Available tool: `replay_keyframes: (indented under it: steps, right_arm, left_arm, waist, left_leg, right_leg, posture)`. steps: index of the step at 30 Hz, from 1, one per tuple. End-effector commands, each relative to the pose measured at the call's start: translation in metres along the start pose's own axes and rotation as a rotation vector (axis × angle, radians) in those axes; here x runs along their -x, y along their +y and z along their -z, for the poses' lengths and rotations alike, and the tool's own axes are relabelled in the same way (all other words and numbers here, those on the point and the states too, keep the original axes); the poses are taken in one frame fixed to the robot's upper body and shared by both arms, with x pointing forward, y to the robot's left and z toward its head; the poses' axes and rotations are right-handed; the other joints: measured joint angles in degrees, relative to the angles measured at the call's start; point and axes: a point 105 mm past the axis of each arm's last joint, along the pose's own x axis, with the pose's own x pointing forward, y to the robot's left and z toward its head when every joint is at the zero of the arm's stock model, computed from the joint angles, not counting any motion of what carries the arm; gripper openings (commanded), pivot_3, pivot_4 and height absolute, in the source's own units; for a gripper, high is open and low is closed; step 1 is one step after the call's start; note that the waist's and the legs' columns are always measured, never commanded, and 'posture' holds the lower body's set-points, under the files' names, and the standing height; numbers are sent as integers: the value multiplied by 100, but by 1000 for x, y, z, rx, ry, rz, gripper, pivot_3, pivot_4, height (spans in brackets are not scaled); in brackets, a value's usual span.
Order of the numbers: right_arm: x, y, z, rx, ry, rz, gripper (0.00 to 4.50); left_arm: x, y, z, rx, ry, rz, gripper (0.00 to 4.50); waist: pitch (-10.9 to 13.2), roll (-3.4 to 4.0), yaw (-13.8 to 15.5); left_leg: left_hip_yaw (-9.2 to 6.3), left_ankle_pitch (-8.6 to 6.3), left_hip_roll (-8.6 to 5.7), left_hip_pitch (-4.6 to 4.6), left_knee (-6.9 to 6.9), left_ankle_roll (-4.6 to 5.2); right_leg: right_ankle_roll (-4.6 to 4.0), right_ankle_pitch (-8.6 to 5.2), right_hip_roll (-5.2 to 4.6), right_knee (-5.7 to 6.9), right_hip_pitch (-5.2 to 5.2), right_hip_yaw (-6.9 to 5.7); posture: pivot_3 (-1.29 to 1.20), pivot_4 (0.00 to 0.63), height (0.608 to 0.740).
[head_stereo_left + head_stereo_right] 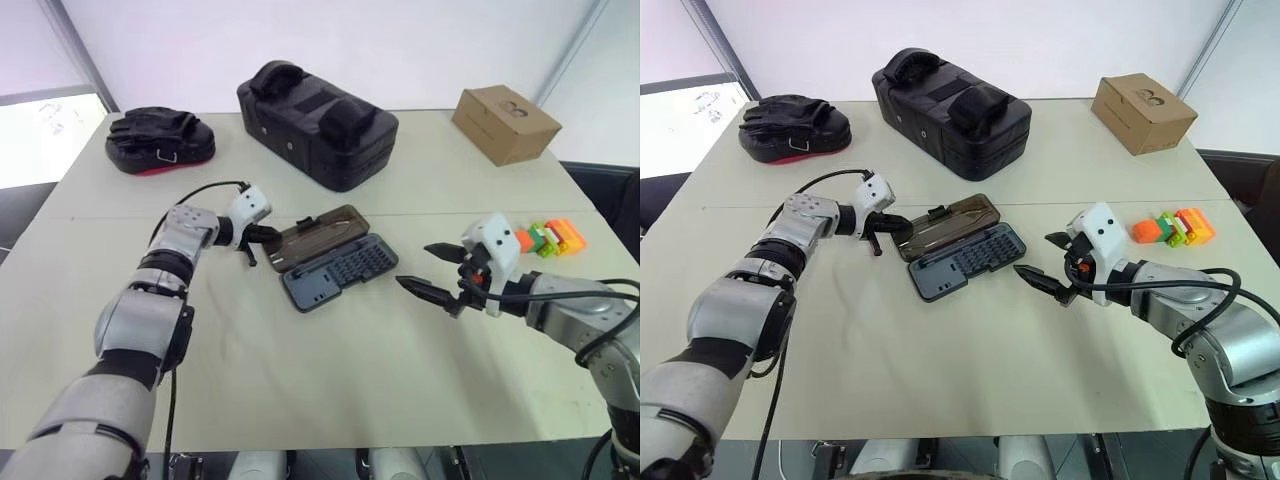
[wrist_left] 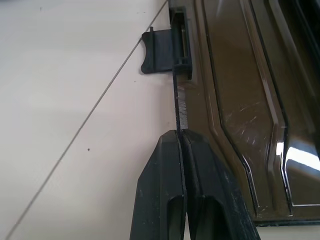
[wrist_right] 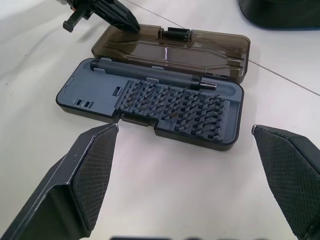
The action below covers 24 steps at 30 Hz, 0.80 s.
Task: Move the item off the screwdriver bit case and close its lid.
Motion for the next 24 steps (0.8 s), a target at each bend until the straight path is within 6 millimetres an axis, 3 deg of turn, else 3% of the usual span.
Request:
replay_keyframes:
  steps: [1,3,5,8,12,18,24]
  right_arm:
    - [4,-4,-9,24,-38,22,4500]
    - [4,-5,-9,27,-37,21,4500]
    - [4,-6,-9,29,-36,19,4500]
    - [4,-7,-9,31,-30,12,4500]
    - [5,-2,-9,33,-19,-24,4500]
    - [22,35,-18,50,-29,-217,4500]
    - [35,52,-19,65,17,-297,4500]
  left_arm:
    - [-8,-14,20,10,58,43,30]
    - [-9,-16,9,-20,0,67,30]
    - [-5,-32,10,-271,40,209,30]
    - [2,-47,16,-425,60,338,30]
    - [7,-51,7,-467,8,382,30]
    - [6,-57,-10,-474,-84,411,30]
    - [6,-70,3,-485,-77,453,30]
  waist:
    - [-2,-1,4]
    - [-2,-1,4]
    - [-2,-1,-2]
    - [-2,-2,0]
    - [-2,-2,-1]
    - [0,-4,5]
    - [1,-9,-3]
  left_leg:
    - [-1,0,0,1,0,0]
    - [-2,0,1,1,1,0]
    - [-3,0,0,-1,1,0]
    - [0,-1,2,-4,-1,2]
    - [3,-7,2,-11,-1,12]
    - [0,-8,4,-16,0,15]
    - [1,-9,15,-12,1,16]
  right_leg:
    - [0,0,0,0,2,0]
    - [1,0,0,0,4,-1]
    - [1,1,0,-1,3,-1]
    - [0,0,1,-9,0,0]
    - [0,0,1,-17,-2,1]
    - [3,-1,1,-17,-4,0]
    - [3,-1,-1,-17,-4,4]
  posture:
    - [0,150,740]
    - [0,150,740]
    - [0,150,740]
    - [0,150,740]
    - [0,150,740]
    - [0,150,740]
    - [0,150,740]
